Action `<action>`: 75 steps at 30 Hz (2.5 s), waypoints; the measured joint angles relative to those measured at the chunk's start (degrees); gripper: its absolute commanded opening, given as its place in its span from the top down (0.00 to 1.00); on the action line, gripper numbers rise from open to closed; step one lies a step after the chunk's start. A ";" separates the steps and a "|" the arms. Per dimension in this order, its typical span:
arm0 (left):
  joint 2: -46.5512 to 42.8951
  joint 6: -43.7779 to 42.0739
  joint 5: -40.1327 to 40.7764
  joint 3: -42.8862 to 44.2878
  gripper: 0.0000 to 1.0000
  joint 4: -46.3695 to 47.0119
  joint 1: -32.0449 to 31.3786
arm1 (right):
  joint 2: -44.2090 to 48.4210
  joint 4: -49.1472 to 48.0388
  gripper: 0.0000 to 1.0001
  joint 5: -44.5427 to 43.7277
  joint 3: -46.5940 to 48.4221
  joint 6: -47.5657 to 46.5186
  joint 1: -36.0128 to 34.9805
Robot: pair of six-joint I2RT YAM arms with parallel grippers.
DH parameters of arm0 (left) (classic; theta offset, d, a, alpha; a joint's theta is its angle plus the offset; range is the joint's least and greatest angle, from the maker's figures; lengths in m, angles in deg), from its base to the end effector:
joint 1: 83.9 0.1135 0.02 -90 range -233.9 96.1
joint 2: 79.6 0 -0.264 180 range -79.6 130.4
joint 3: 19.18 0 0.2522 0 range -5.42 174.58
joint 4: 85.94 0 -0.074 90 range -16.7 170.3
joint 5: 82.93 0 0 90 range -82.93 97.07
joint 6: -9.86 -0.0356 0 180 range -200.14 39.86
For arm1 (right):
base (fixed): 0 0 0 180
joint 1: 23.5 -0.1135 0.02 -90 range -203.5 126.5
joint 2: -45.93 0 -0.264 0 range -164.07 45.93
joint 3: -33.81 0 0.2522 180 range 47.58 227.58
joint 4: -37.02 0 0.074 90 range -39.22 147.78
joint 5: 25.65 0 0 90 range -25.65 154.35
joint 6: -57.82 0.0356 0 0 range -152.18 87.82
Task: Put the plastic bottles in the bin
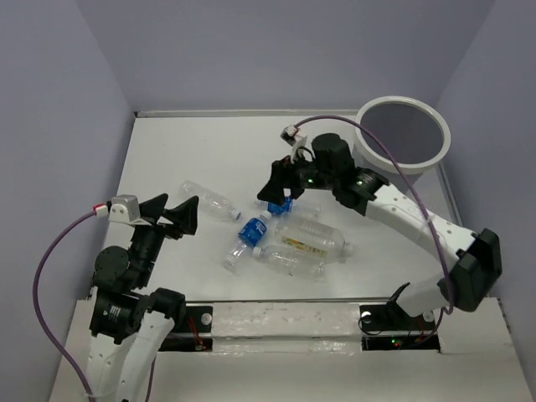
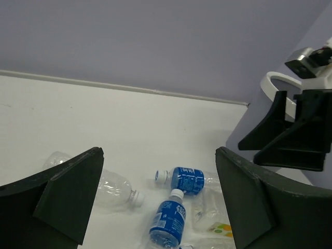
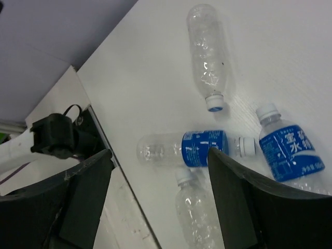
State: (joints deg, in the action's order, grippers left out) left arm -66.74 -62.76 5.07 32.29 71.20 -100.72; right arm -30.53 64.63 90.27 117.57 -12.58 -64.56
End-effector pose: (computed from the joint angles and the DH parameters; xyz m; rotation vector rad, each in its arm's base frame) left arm 0.0620 -0.0200 0.3594 0.0239 1.3145 -0.5325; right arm 0.2218 0.2139 0.3654 -0.6992 1.9387 1.1196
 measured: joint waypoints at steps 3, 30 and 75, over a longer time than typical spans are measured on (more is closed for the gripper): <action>-0.66 0.07 3.13 0.59 0.01 -0.85 0.04 | -11.34 -0.37 0.18 -2.75 7.67 -2.99 -2.45; -5.25 2.23 16.24 1.86 0.01 -5.79 -7.19 | -69.16 5.22 0.00 -20.06 67.54 -22.08 -13.16; -3.48 2.21 15.39 1.86 0.01 -5.70 -6.21 | -63.82 -18.10 0.63 -23.80 57.75 -17.66 -13.14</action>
State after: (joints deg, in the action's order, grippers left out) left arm -70.22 -60.55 20.46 34.15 65.50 -106.93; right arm -94.35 46.53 66.46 175.32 -30.24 -77.70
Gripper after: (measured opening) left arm 0.989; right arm 0.612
